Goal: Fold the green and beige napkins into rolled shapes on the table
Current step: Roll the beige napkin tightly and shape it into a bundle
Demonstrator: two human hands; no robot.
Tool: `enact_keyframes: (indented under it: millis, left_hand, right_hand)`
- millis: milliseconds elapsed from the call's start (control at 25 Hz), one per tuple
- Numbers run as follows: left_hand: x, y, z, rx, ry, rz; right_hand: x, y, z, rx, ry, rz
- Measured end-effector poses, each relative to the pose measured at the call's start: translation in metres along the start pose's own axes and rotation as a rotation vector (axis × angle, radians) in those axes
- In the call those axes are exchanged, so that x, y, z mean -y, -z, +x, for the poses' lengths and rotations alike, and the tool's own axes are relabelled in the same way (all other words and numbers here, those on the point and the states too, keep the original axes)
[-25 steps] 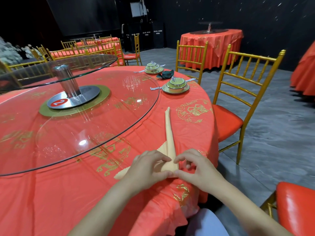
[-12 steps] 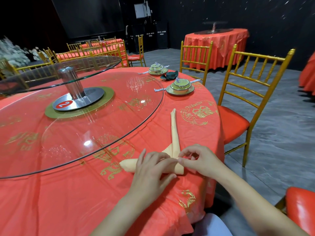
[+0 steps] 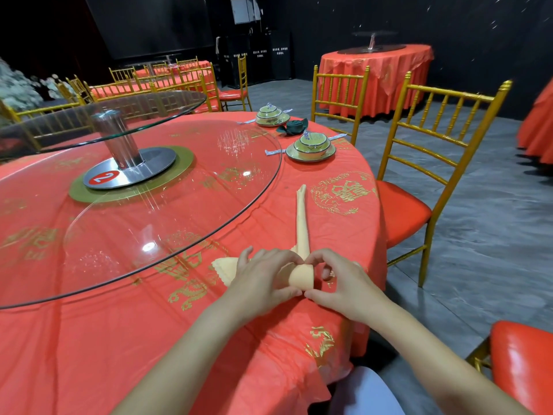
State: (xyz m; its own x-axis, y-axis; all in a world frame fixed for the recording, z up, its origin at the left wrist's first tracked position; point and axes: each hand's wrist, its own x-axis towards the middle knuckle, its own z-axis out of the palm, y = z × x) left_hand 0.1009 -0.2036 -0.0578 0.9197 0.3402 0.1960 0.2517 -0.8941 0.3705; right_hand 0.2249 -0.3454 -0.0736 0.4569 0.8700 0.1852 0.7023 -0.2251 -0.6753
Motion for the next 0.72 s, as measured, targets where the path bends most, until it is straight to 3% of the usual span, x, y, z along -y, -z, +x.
enact_keyframes:
  millis: [480,720]
  left_hand:
    - [-0.01,0.02,-0.04,0.267,0.056,-0.13]
    - [-0.009,0.027,-0.023,0.389,0.111,-0.165]
  right_hand:
    - [0.011,-0.005,-0.04,0.137,0.002,0.117]
    - [0.018,-0.007,-0.047,0.045,0.129,0.017]
